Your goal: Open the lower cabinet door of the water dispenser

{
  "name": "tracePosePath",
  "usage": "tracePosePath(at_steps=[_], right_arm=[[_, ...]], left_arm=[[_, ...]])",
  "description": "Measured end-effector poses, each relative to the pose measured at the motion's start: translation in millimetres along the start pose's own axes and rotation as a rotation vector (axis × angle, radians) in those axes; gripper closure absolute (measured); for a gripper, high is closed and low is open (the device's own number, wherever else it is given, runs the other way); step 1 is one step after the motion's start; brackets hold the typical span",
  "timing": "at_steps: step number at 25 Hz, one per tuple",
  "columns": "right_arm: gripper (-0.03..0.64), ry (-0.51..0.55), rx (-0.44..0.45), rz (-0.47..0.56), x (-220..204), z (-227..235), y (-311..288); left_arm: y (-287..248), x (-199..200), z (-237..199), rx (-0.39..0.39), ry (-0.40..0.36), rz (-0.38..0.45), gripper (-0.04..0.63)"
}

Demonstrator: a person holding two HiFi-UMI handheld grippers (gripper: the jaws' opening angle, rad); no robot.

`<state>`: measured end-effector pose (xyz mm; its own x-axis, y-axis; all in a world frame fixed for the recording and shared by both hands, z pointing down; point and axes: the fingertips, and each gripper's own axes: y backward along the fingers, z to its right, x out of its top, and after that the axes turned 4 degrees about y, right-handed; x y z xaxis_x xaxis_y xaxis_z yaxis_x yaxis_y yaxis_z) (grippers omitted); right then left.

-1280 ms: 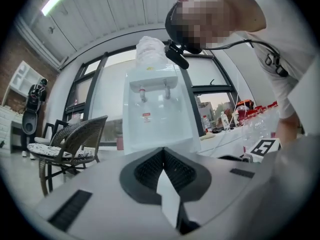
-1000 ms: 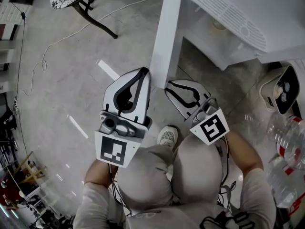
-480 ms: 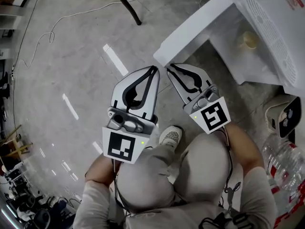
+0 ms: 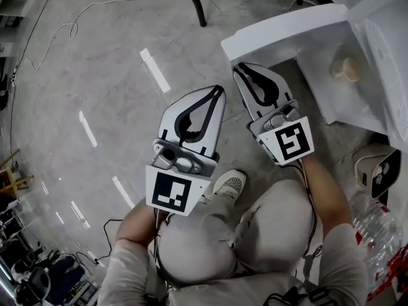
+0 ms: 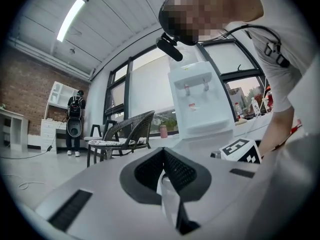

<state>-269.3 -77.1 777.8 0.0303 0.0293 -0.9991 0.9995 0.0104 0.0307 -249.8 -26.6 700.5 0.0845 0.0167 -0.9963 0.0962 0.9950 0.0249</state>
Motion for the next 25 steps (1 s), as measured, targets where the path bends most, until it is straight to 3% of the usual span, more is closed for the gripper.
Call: tracePosePath(at_steps=[7, 18, 25], right_arm=[[0.563, 0.011, -0.022, -0.005, -1.4, 5.3, -19.8], [0.570, -0.006, -0.028, 0.019, 13.8, 3.6, 3.0], [0.586, -0.040, -0.171, 0.048, 41.5, 34.3, 75.1]], left_arm=[[-4.5, -24.3, -8.7, 0.021, 0.036, -0.028, 0.594], [-15.4, -15.8, 4.2, -0.012, 0.053, 0.005, 0.594], [-32.7, -12.5, 26.3, -0.061, 0.072, 0.016, 0.594]])
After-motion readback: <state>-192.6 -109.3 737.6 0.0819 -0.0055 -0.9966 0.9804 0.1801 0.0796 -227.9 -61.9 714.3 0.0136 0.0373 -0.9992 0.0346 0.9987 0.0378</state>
